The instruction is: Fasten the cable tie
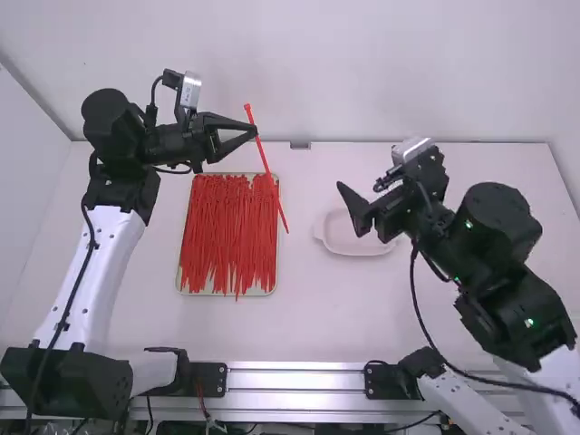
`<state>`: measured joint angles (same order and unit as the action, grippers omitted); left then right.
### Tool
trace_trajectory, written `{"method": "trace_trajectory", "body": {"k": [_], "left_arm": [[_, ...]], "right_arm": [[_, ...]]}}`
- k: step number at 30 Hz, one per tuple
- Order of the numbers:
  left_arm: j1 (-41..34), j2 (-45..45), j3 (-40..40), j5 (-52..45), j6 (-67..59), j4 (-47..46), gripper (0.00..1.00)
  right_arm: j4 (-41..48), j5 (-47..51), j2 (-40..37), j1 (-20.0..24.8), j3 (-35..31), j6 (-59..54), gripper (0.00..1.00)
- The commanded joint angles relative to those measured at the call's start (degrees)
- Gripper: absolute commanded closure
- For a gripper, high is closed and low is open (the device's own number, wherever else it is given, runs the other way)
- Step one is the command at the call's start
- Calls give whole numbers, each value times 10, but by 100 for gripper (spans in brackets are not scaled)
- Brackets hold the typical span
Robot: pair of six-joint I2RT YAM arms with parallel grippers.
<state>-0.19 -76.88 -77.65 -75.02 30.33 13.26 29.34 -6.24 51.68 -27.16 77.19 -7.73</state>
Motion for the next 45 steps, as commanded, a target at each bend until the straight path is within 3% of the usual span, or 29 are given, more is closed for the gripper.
{"method": "trace_trajectory", "body": {"k": [1,8,20,29,35,41,45], "left_arm": [[2,-1,-14,-10,-7,2,99],[1,-2,-4,-6,-16,7,99],[1,-2,8,-35,-67,3,99],[-22,-3,12,-64,-102,3,99],[-54,-14,12,-60,-109,12,99],[-73,-47,12,-59,-109,30,99],[-80,-65,12,-50,-101,49,99]], "right_arm": [[-7,-78,12,31,18,2,0],[-11,-241,64,134,18,1,0],[-19,-563,171,236,18,-75,0],[1,-740,244,252,17,-153,0],[50,-757,278,249,17,-201,0],[150,-781,294,223,13,-334,2],[161,-782,294,193,-1,-363,3]]}}
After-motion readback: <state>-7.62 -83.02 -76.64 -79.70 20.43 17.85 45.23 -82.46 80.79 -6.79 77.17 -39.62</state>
